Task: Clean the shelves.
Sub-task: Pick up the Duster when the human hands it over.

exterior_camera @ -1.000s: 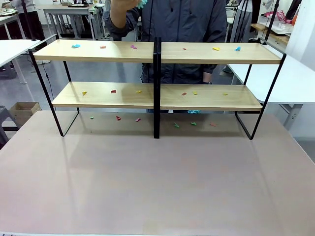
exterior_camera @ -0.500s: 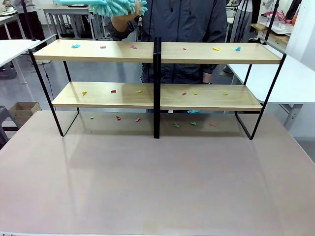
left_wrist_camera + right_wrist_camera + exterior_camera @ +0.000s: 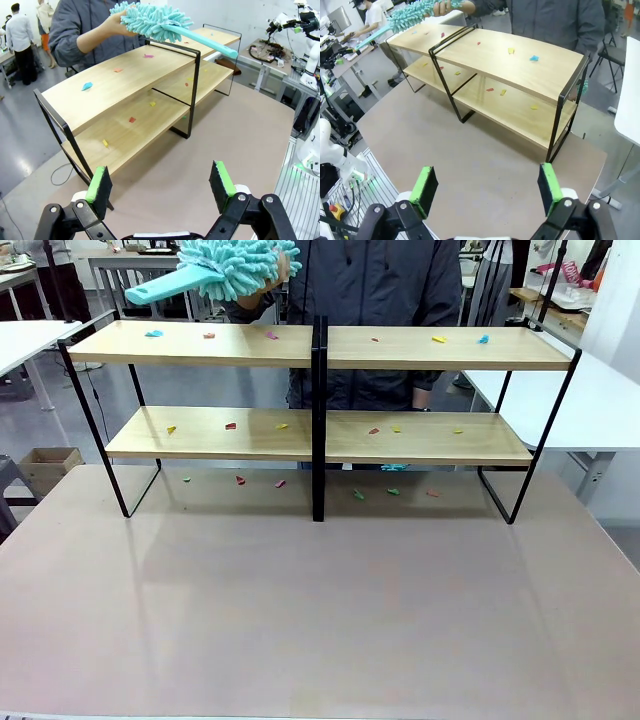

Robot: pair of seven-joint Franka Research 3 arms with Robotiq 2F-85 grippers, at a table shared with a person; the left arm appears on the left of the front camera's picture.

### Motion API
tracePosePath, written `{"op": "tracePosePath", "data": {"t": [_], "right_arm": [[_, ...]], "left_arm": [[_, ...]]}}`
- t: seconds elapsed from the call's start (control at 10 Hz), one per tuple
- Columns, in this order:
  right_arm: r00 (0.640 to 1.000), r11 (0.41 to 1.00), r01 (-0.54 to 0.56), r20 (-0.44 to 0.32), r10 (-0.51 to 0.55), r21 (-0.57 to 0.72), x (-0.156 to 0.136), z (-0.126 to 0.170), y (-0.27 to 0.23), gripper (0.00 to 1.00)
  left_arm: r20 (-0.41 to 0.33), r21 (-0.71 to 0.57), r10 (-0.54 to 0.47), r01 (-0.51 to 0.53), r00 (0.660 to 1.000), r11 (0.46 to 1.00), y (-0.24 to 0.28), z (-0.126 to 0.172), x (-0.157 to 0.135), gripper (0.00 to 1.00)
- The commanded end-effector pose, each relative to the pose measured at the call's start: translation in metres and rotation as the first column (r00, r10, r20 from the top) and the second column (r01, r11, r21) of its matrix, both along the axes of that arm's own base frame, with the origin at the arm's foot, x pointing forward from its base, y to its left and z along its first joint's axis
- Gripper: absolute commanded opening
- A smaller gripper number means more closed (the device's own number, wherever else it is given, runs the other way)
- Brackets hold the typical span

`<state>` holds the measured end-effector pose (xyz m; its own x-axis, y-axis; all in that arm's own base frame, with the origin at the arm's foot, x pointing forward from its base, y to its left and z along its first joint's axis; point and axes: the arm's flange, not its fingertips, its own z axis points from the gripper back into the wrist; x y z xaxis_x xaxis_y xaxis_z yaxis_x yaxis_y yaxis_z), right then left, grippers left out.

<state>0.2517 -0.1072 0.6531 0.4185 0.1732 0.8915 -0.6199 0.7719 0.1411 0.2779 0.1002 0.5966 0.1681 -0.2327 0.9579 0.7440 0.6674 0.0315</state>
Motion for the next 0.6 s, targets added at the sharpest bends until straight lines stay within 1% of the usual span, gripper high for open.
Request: {"op": "tracePosePath", "data": {"t": [0.0,0.5], "right_arm": [[1.000,1.000,-0.004,0.000,0.004,0.000,-0.0001,0.0018,-0.0002,1.00],[1.000,1.000,-0.004,0.000,0.004,0.000,-0.0001,0.0018,-0.0002,1.00]], "left_arm": [[0.010,0.004,-0.009,0.009,1.000,1.000,-0.0017,0.0003,0.0009,1.00],[0.010,0.004,-0.009,0.009,1.000,1.000,-0.0017,0.0003,0.0009,1.00]]}}
